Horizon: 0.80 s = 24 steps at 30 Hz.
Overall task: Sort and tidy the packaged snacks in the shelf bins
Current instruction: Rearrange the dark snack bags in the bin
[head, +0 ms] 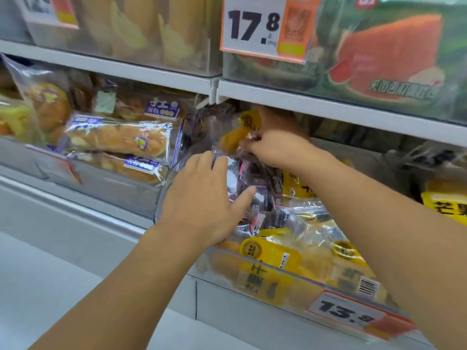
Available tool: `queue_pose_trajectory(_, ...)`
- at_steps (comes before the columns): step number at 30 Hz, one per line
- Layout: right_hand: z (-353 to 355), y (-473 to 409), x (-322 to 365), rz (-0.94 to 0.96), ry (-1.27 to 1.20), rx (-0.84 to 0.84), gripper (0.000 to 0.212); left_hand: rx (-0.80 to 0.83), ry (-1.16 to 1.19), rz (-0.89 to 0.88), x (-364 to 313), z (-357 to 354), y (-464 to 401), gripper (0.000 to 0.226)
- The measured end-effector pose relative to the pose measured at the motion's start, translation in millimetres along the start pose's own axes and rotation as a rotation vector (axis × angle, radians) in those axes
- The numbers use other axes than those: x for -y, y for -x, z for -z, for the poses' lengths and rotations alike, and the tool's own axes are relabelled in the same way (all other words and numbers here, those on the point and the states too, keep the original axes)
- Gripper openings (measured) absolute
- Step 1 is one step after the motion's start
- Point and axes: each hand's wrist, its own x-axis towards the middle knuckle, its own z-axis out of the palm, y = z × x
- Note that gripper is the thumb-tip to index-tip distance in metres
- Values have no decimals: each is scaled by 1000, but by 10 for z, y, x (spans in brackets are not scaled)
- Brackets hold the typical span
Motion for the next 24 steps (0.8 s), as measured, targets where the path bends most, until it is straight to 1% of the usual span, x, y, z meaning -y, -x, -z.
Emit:
queue_pose_trajectory(2, -130, -109, -45, -65, -84, 67, 71, 19, 0, 8, -4, -8, -12, 68)
queue_pose_trajectory(3, -180, -139, -80, -88, -114, 89, 66, 16, 12, 8, -5, -11, -10, 64)
queue_pose_trajectory(4, -200, -139, -86, -104, -142, 93, 57, 10, 27, 12, -1, -10, -3, 61)
queue_pose_trajectory(6, -189, -102, -71, -121, -204, 53, 39, -3, 59, 21, -1, -2, 2, 62)
queue_pose_trajectory(8, -138, -74, -58, -120, -212, -5, 35, -4, 64, 33, -16, 5, -4, 64)
queue_pose_trajectory(10, -75, -74, -16, -70, -126, -49, 40, 15, 50, 51, -34, 10, -14, 62)
queue_pose_trajectory(11, -67, -106, 5, -25, -51, -49, 47, 23, 42, 57, -40, 8, -20, 61)
queue_pose_trajectory(13, -91, -184, 62, 35, 78, 15, 62, 31, 25, 57, -43, 1, -23, 58)
queue_pose_trajectory(15, -147, -265, 121, 32, 121, 97, 68, 39, 25, 57, -44, -16, -23, 60)
queue_pose_trajectory(16, -174, -298, 144, 24, 121, 114, 64, 46, 30, 69, -39, -19, -24, 64)
queue_pose_trajectory(19, -168, -269, 149, 12, 150, 119, 17, 64, 66, 110, -27, -24, -18, 87)
queue_pose_trajectory(20, -132, -193, 114, 18, 161, 93, 11, 55, 87, 107, -27, -18, -11, 92)
queue_pose_trajectory(22, 8, 61, 11, 57, 164, 5, 15, 26, 128, 90, -26, 5, -3, 96)
queue_pose_trajectory(24, 215, 387, -100, 137, 193, -89, 17, 42, 140, 84, -22, 14, -1, 96)
